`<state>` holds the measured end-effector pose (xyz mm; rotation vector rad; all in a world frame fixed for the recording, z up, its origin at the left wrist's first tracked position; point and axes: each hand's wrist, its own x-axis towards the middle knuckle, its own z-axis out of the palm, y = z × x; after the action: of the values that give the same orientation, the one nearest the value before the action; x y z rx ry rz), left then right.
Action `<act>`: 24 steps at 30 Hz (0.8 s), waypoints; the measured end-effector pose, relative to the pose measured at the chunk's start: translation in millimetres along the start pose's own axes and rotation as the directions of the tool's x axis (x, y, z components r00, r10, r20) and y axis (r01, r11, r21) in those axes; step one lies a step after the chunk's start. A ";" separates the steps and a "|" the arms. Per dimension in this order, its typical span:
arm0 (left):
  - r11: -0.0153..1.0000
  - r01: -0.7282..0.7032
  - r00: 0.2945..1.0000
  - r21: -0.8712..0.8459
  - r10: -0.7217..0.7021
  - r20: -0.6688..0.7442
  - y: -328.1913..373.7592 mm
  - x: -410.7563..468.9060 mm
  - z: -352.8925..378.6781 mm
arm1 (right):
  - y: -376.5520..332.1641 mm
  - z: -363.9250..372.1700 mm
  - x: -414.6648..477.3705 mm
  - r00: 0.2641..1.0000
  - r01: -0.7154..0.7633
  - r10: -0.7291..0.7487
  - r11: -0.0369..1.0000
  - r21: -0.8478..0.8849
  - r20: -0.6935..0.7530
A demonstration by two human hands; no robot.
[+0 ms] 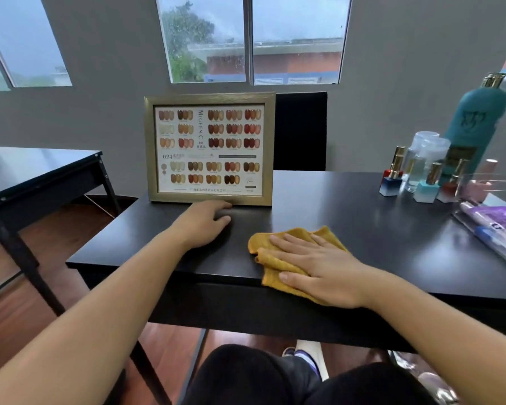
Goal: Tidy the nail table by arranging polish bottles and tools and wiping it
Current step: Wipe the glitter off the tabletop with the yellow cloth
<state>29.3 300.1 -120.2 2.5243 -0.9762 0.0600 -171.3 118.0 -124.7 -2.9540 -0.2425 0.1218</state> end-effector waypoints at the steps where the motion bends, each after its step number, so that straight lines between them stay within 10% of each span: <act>1: 1.000 -0.014 1.000 -0.015 0.014 0.009 4.8 0.1 3.6 | 13.1 -2.0 -12.2 0.999 -0.037 0.037 0.999 -0.001 -0.002; 12: 0.999 -0.041 0.999 -0.022 0.040 -0.030 13.1 -4.3 22.5 | 116.9 -24.9 -5.6 0.774 -0.629 0.629 0.777 0.032 -0.067; 24: 0.999 -0.045 0.999 -0.023 0.044 -0.017 11.0 -5.8 20.7 | -14.1 12.3 16.1 0.982 -0.144 0.132 0.986 -0.082 -0.134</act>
<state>15.5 288.1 -135.9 2.4775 -1.0209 0.0823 -158.8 136.5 -135.3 -3.0525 -0.0259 -0.0634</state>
